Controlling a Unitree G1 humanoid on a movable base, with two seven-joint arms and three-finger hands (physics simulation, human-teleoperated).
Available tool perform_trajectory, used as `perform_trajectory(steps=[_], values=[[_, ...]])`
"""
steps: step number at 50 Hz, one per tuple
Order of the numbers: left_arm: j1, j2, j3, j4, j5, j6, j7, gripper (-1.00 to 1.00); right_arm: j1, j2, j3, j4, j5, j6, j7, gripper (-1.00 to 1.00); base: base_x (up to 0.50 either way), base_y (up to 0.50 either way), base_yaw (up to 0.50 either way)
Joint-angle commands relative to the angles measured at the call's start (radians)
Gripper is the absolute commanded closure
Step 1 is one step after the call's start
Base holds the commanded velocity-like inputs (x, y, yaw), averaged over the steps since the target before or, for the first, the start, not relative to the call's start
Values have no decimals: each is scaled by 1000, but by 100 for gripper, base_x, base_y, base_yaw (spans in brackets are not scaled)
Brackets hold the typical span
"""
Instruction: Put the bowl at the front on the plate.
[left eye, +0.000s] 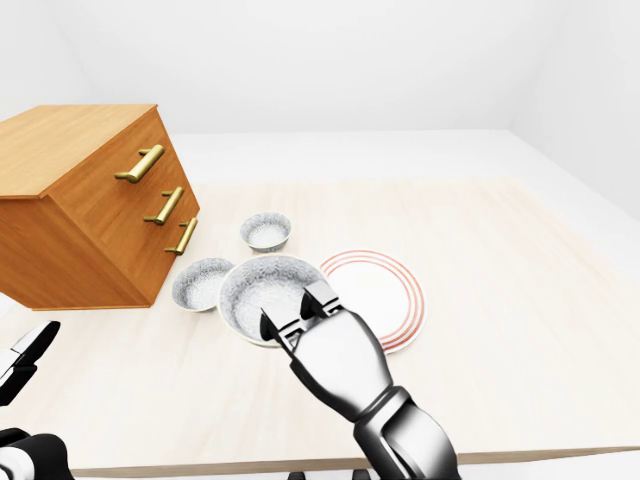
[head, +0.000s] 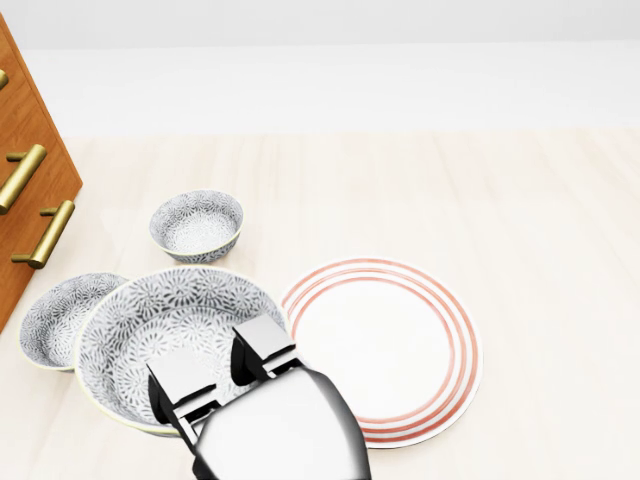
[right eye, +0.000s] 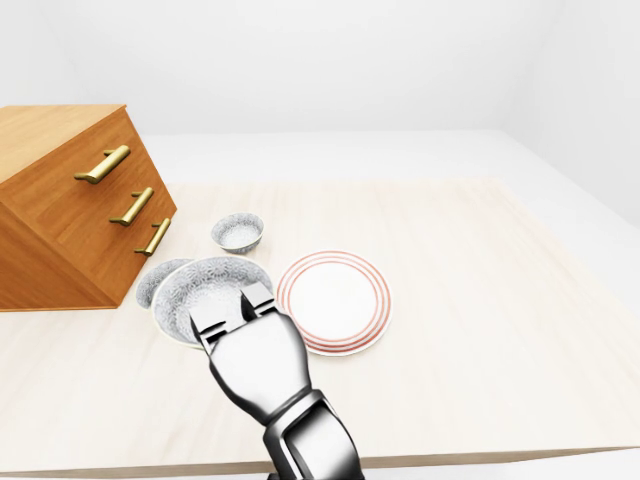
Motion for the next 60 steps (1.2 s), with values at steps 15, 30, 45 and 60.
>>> perform_trajectory(steps=[15, 30, 45, 60], values=[[1, 0, -7, 6, 6, 0, 0, -100, 76, -95, -143, -81, 176, 0, -166, 100, 0, 0, 0], [2, -1, -12, 16, 11, 0, 2, -100, 212, -153, -245, -221, 205, 0, -231, 100, 0, 0, 0], [1, 1, -7, 3, 4, 0, 4, -100, 399, -221, -373, -315, 441, 0, -449, 100, 0, 0, 0], [1, -3, -6, 7, 11, 0, -2, -100, 472, -213, -440, -287, 570, 0, -535, 100, 0, 0, 0]])
